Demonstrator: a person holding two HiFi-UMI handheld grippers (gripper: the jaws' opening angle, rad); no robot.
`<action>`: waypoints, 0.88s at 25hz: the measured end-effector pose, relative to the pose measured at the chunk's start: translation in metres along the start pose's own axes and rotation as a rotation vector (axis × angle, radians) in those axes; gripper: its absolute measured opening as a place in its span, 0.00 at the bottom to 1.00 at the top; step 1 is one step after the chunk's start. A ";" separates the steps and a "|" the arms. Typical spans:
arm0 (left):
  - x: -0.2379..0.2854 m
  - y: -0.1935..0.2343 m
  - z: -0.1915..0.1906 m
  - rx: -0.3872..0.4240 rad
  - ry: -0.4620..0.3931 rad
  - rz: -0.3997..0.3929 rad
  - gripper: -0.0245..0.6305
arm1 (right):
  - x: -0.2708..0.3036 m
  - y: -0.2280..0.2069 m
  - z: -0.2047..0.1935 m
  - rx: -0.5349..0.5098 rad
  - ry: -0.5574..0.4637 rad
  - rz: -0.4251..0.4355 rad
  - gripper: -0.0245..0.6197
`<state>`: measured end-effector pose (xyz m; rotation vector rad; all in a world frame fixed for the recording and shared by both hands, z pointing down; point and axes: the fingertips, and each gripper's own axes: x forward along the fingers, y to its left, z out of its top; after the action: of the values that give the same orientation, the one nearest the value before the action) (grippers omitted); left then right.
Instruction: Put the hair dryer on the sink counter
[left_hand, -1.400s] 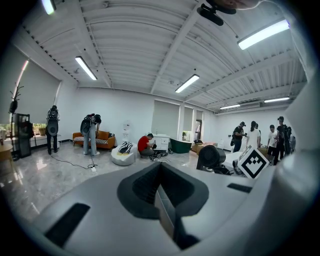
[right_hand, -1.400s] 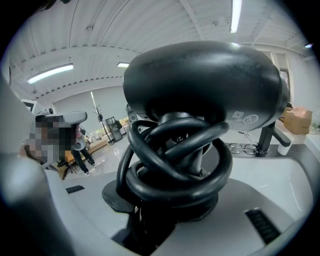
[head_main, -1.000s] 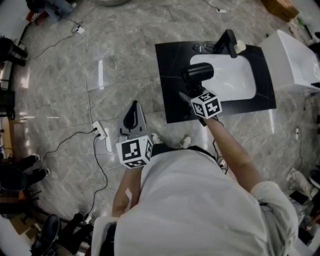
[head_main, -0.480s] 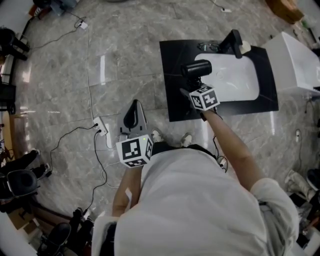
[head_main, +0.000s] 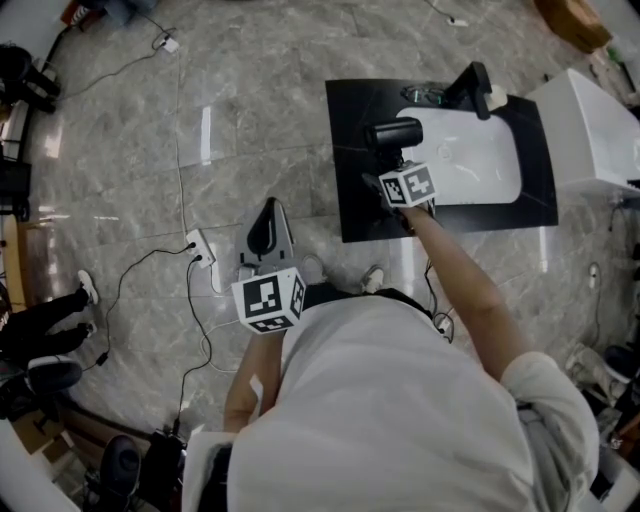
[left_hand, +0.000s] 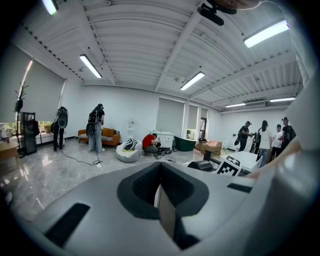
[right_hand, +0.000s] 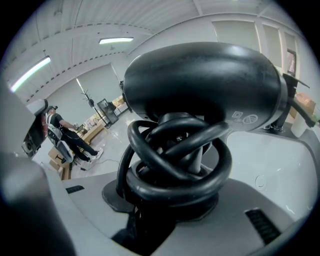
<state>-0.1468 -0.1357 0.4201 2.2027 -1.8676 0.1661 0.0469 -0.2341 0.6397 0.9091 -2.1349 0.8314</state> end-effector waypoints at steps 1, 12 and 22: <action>0.000 0.001 0.000 -0.001 0.001 0.000 0.04 | 0.002 -0.002 -0.002 -0.005 0.017 -0.009 0.32; 0.002 0.007 -0.004 -0.014 0.012 -0.003 0.04 | 0.018 -0.010 -0.013 0.025 0.088 -0.020 0.32; 0.005 0.010 -0.007 -0.016 0.024 -0.004 0.04 | 0.030 -0.017 -0.019 0.070 0.129 -0.023 0.32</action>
<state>-0.1555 -0.1407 0.4293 2.1846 -1.8454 0.1751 0.0503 -0.2396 0.6784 0.8891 -1.9916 0.9328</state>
